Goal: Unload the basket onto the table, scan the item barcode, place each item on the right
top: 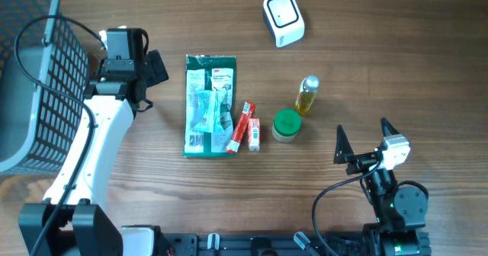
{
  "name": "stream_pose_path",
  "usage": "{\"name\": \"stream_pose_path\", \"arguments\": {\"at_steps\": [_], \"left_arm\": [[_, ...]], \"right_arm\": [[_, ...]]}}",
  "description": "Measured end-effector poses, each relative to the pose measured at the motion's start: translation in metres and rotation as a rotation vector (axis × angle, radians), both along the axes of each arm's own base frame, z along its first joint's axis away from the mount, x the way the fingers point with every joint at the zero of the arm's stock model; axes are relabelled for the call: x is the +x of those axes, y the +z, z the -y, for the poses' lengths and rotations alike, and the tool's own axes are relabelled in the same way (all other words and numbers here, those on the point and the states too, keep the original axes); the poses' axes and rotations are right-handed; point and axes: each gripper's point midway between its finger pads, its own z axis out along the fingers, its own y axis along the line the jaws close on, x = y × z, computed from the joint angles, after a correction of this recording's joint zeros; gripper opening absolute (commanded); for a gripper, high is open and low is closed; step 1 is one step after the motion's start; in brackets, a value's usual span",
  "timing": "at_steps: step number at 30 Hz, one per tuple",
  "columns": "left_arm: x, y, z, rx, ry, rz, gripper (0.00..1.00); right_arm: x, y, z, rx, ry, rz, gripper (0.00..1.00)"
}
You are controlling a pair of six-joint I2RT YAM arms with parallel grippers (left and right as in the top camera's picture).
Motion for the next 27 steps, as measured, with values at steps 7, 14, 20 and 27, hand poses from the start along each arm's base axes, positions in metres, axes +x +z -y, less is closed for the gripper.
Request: {"name": "stream_pose_path", "arguments": {"at_steps": [7, 14, 20, 27], "left_arm": [[0.000, 0.000, 0.000, 0.000, 0.000, 0.000, 1.00], [0.000, 0.000, 0.000, 0.000, 0.000, 0.000, 1.00], [0.000, 0.000, 0.000, 0.000, 0.000, 0.000, 1.00], [0.000, 0.000, 0.000, 0.002, 0.002, 0.000, 1.00]], "right_arm": [[0.000, 0.000, 0.000, 0.035, -0.002, -0.006, 1.00], [-0.004, -0.009, -0.004, 0.143, 0.018, -0.108, 1.00], [-0.025, 0.080, -0.002, 0.202, 0.018, -0.056, 1.00], [-0.034, 0.178, -0.001, 0.212, 0.004, -0.192, 1.00]]}}
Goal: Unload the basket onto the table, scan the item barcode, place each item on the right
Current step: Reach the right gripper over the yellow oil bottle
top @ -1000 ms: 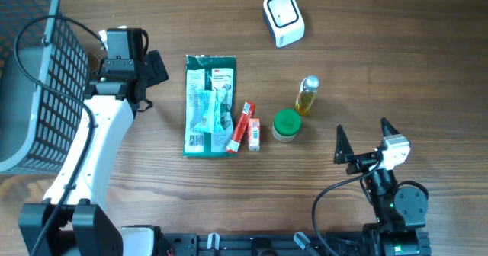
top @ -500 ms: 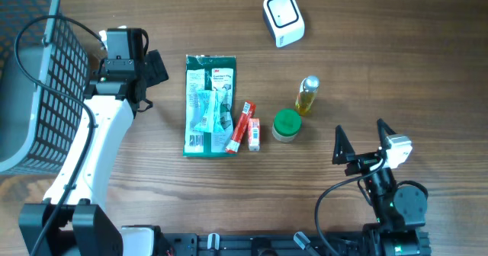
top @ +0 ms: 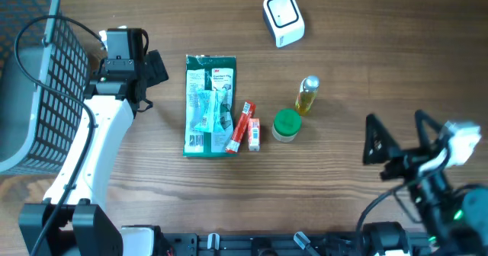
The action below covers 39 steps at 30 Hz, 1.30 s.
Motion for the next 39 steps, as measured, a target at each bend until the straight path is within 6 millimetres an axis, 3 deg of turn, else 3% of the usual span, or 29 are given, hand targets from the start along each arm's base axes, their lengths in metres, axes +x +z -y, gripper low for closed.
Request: {"name": "stream_pose_path", "arguments": {"at_steps": [6, 10, 11, 12, 13, 17, 22, 33, 39], "left_arm": [[0.000, 0.000, -0.001, 0.003, 0.002, 0.000, 1.00], [0.000, 0.000, -0.001, 0.003, 0.002, -0.001, 1.00], [0.000, 0.000, -0.001, 0.003, 0.002, 0.000, 1.00], [0.000, 0.000, -0.001, 0.003, 0.003, 0.000, 1.00], [0.000, 0.000, -0.001, 0.003, 0.002, 0.000, 1.00], [0.000, 0.000, -0.001, 0.003, 0.003, 0.000, 1.00], [0.000, 0.000, -0.001, 0.003, 0.002, 0.000, 1.00], [0.000, 0.000, -0.001, 0.003, 0.002, 0.000, 1.00], [0.000, 0.000, -0.001, 0.003, 0.002, 0.000, 1.00]], "right_arm": [[0.034, 0.004, -0.002, -0.019, -0.001, -0.335, 1.00], [0.076, 0.002, -0.006, -0.025, 0.004, -0.456, 1.00], [0.087, -0.002, -0.008, -0.023, 0.011, -0.479, 0.91], [0.094, -0.008, -0.011, -0.019, 0.023, -0.506, 0.77], [0.099, -0.014, -0.014, -0.010, 0.036, -0.532, 0.76], [0.111, -0.051, -0.020, 0.016, 0.053, -0.683, 0.77], [0.124, -0.089, -0.026, 0.009, 0.044, -0.822, 0.88], [0.153, -0.163, -0.079, -0.061, 0.125, -0.994, 0.88], [0.156, -0.189, -0.081, -0.093, 0.057, -1.061, 0.87]]}}
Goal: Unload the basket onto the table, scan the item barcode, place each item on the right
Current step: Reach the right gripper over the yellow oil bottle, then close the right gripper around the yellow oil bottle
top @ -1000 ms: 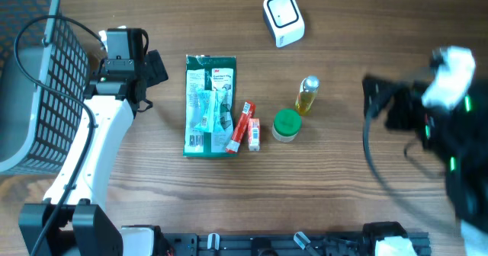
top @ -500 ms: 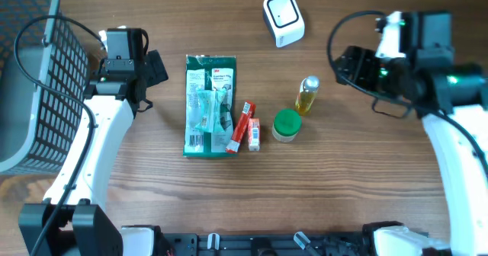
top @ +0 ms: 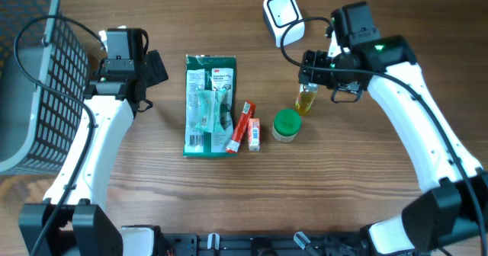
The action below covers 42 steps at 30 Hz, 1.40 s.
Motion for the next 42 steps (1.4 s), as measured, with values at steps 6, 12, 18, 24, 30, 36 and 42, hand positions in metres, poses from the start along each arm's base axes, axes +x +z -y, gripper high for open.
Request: {"name": "stream_pose_path", "arguments": {"at_steps": [6, 12, 18, 24, 30, 36, 42], "left_arm": [[0.000, 0.000, 0.000, 0.000, 0.000, 0.000, 1.00], [0.000, 0.000, 0.000, 0.000, 0.000, 0.000, 1.00], [0.000, 0.000, 0.000, 0.000, 0.000, 0.000, 1.00], [0.000, 0.000, 0.000, 0.000, 0.000, 0.000, 1.00], [0.000, 0.000, 0.000, 0.000, 0.000, 0.000, 1.00], [0.000, 0.000, 0.000, 0.000, 0.000, 0.000, 1.00], [0.000, 0.000, 0.000, 0.000, 0.000, 0.000, 1.00]], "right_arm": [[0.001, -0.029, -0.009, -0.041, 0.014, -0.069, 0.87], [-0.001, -0.051, -0.015, -0.090, 0.036, -0.115, 0.86], [0.000, -0.056, -0.011, -0.115, 0.021, -0.119, 0.70], [0.001, -0.056, -0.008, -0.130, 0.017, -0.114, 0.64], [0.001, -0.056, -0.008, -0.132, 0.016, -0.114, 0.55], [0.001, -0.056, -0.008, -0.142, 0.050, -0.110, 0.50], [0.002, -0.055, -0.008, -0.159, 0.114, -0.096, 0.52]]}}
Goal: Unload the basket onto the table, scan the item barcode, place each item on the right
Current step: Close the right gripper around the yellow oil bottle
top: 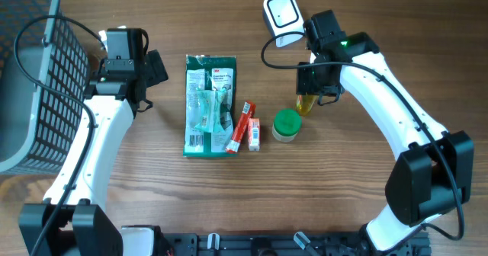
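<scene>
A small bottle of yellow liquid (306, 104) stands right of centre, its top hidden under my right gripper (313, 87). That gripper has come down right over it, and the fingers are covered by the wrist. The white barcode scanner (283, 16) sits at the far edge, just up and left of that gripper. My left gripper (152, 84) hangs open far off at the left, holding nothing.
A green flat package (210, 105) lies in the middle. Beside it are a red tube (242, 125) and a small red-and-white box (254, 134). A green-lidded jar (287, 125) stands just below the bottle. A grey wire basket (27, 81) fills the far left.
My right gripper has moved left and now sits directly over the bottle's top, where before it was just right of the bottle. The left arm and all the items are unchanged.
My right arm began folded at the near right edge with its gripper open. It then lifted at the right edge, later reached across to the bottle's right side, and now covers the bottle's top. The left arm has stayed still throughout.
</scene>
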{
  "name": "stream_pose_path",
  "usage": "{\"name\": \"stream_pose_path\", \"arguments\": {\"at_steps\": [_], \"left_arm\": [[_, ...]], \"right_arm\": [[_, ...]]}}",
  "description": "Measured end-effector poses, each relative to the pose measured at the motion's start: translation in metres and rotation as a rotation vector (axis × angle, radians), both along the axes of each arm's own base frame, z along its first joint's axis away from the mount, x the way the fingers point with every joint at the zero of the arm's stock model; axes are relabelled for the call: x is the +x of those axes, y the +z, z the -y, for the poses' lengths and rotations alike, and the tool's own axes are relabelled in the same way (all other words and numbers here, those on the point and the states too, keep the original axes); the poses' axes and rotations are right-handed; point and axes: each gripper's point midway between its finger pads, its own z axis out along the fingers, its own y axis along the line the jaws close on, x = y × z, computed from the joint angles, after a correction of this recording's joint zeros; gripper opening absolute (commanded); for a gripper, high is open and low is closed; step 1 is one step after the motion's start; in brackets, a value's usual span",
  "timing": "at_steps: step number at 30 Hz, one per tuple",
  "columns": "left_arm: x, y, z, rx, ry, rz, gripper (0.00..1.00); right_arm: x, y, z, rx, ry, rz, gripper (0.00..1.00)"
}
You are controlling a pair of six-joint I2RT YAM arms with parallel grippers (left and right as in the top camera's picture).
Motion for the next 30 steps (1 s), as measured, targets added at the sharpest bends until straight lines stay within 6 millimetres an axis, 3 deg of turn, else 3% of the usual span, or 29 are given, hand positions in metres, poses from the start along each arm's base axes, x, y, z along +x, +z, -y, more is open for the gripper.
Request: {"name": "stream_pose_path", "arguments": {"at_steps": [5, 8, 11, 18, 22, 25, 29, 30], "left_arm": [[0.0000, 0.0000, 0.0002, 0.000, 0.000, 0.000, 1.00], [0.0000, 0.0000, 0.0000, 0.000, 0.000, 0.000, 1.00], [0.0000, 0.0000, 0.0000, 0.000, 0.000, 0.000, 1.00], [0.0000, 0.0000, 0.0002, 0.000, 0.000, 0.000, 1.00], [0.0000, 0.0000, 0.0002, 0.000, 0.000, 0.000, 1.00], [0.0000, 0.0000, 0.0002, 0.000, 0.000, 0.000, 1.00], [0.0000, 0.0000, 0.0002, 0.000, 0.000, 0.000, 1.00], [0.0000, 0.0000, 0.0000, 0.000, 0.000, 0.000, 1.00]], "right_arm": [[0.0016, 0.0002, 0.0026, -0.035, 0.087, 0.014, 0.56], [0.0026, 0.0003, 0.0051, -0.054, 0.103, 0.020, 0.77], [0.0032, 0.0004, 0.0072, -0.064, 0.089, 0.022, 0.84], [-0.0021, -0.0008, 0.0073, -0.028, -0.059, -0.008, 0.54], [-0.0032, -0.0009, 0.0041, 0.000, -0.104, -0.018, 0.50], [-0.0021, -0.0007, 0.0038, -0.002, -0.087, -0.012, 0.39], [0.0000, -0.0004, 0.0033, -0.018, -0.004, 0.001, 0.36], [0.0009, -0.0003, 0.0030, -0.023, 0.025, 0.007, 0.46]]}}
